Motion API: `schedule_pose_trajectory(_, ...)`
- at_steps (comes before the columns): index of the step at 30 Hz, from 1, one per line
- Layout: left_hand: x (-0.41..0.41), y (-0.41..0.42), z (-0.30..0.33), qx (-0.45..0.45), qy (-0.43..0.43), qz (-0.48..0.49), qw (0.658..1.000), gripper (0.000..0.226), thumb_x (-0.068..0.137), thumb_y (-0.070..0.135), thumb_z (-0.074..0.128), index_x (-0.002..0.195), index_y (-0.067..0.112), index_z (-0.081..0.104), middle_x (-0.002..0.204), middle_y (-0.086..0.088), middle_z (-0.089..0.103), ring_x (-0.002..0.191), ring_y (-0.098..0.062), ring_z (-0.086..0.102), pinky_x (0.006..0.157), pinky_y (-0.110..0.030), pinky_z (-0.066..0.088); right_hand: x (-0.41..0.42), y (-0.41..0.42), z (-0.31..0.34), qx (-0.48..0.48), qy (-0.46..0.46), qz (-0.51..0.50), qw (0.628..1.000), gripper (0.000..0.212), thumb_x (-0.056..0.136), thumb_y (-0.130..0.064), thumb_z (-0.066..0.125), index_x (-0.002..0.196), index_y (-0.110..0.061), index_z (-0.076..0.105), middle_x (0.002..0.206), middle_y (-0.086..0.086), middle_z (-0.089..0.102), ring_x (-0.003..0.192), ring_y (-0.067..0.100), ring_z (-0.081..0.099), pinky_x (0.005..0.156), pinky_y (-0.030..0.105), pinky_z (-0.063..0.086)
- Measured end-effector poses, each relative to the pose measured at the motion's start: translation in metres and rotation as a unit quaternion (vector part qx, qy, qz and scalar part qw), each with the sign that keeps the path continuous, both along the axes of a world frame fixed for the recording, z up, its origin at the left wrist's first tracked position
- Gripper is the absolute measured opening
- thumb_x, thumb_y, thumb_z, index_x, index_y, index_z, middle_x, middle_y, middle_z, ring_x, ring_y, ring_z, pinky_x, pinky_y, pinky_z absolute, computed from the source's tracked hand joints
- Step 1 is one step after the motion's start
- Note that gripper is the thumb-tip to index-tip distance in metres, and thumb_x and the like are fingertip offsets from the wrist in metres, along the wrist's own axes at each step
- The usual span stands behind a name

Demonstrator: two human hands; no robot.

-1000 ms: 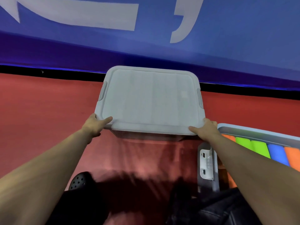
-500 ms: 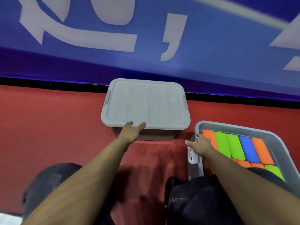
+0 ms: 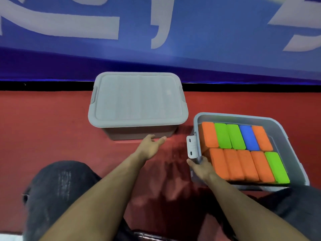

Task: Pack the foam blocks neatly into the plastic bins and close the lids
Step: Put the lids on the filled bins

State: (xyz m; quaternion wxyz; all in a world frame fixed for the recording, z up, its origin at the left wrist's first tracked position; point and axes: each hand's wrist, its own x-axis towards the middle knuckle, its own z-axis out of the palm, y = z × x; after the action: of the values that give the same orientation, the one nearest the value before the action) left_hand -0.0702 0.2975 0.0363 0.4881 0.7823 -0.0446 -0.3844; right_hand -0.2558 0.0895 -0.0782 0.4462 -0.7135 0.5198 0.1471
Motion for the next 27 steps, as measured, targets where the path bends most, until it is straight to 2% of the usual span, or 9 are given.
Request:
schedule_pose_trajectory(2,-0.004,-0.005,-0.006,0.007,0.018,-0.007,1.0,0.078,0.091,0.055,0.067,0.15,0.009,0.042,0.144,-0.006,0.054,0.126,-0.025,0.057,0.111,-0.046,0.046,0.001,0.007,0.024,0.0,-0.008,-0.008,1.0,0.1,0.052,-0.085,0.064,0.126,-0.019,0.06,0.118,0.005,0.069,0.114,0.028,0.065,0.102,0.045,0.052)
schedule_pose_trajectory(4,-0.008,-0.004,-0.016,0.022,0.033,-0.035,0.999,0.078,0.091,0.054,0.067,0.15,0.009,0.041,0.144,-0.008,0.054,0.126,-0.026,0.057,0.111,-0.046,0.046,0.004,0.016,0.058,0.003,-0.036,-0.019,0.999,0.081,0.06,-0.079,0.065,0.11,-0.015,0.069,0.102,0.004,0.076,0.097,0.025,0.073,0.094,0.045,0.057)
schedule_pose_trajectory(7,-0.012,0.0,-0.026,0.058,0.042,-0.07,0.995,0.081,0.091,0.055,0.067,0.15,0.006,0.041,0.141,-0.014,0.057,0.127,-0.028,0.058,0.106,-0.04,0.047,0.004,0.017,0.081,0.022,-0.037,-0.004,0.999,0.049,0.088,-0.06,0.064,0.099,-0.013,0.069,0.102,0.009,0.076,0.094,0.027,0.072,0.095,0.044,0.055)
schedule_pose_trajectory(10,-0.014,0.001,-0.031,0.068,0.043,-0.081,0.993,0.077,0.092,0.056,0.065,0.147,0.006,0.046,0.14,-0.011,0.059,0.124,-0.025,0.059,0.101,-0.032,0.05,0.0,0.022,0.087,0.036,-0.019,0.003,0.999,0.059,0.089,-0.066,0.06,0.107,-0.011,0.068,0.106,0.01,0.074,0.099,0.031,0.07,0.093,0.045,0.056)
schedule_pose_trajectory(14,-0.016,-0.003,-0.028,0.075,0.026,-0.112,0.99,0.069,0.093,0.059,0.061,0.14,0.01,0.056,0.136,-0.007,0.064,0.121,-0.022,0.062,0.107,-0.04,0.046,-0.001,0.048,0.094,0.161,-0.006,-0.028,0.987,0.063,0.091,-0.07,0.054,0.123,-0.016,0.059,0.11,0.009,0.07,0.097,0.029,0.069,0.085,0.043,0.057)
schedule_pose_trajectory(18,-0.019,0.002,-0.026,0.071,0.036,-0.113,0.99,0.064,0.096,0.057,0.057,0.139,0.011,0.058,0.13,-0.009,0.066,0.115,-0.025,0.065,0.086,-0.032,0.049,-0.001,0.072,0.09,0.204,0.007,-0.003,0.979,0.078,0.082,-0.085,0.048,0.13,-0.024,0.058,0.112,0.011,0.072,0.1,0.03,0.07,0.092,0.047,0.056)
schedule_pose_trajectory(20,-0.019,0.009,-0.028,0.074,0.056,-0.102,0.99,0.064,0.094,0.061,0.057,0.137,0.013,0.059,0.123,-0.013,0.068,0.106,-0.028,0.067,0.076,-0.031,0.047,0.001,0.082,0.09,0.222,0.008,0.011,0.975,0.076,0.085,-0.084,0.041,0.129,-0.025,0.061,0.109,0.01,0.074,0.101,0.029,0.07,0.098,0.048,0.052)
schedule_pose_trajectory(24,-0.02,0.029,-0.034,0.086,0.082,-0.085,0.989,0.09,0.064,0.086,0.058,0.116,0.014,0.071,0.104,-0.011,0.075,0.082,-0.026,0.068,0.08,-0.044,0.057,0.006,0.102,0.093,0.258,0.016,0.019,0.966,0.081,0.088,-0.084,0.033,0.132,-0.022,0.06,0.118,0.011,0.07,0.11,0.029,0.066,0.101,0.048,0.048)
schedule_pose_trajectory(27,-0.024,0.036,-0.034,0.086,0.128,-0.062,0.986,0.07,0.083,0.073,0.061,0.112,0.01,0.071,0.078,0.0,0.066,0.065,-0.018,0.058,0.064,-0.032,0.047,0.008,0.117,0.089,0.283,0.01,-0.001,0.959,0.079,0.088,-0.085,0.029,0.131,-0.026,0.06,0.116,0.007,0.068,0.108,0.025,0.064,0.097,0.044,0.048)
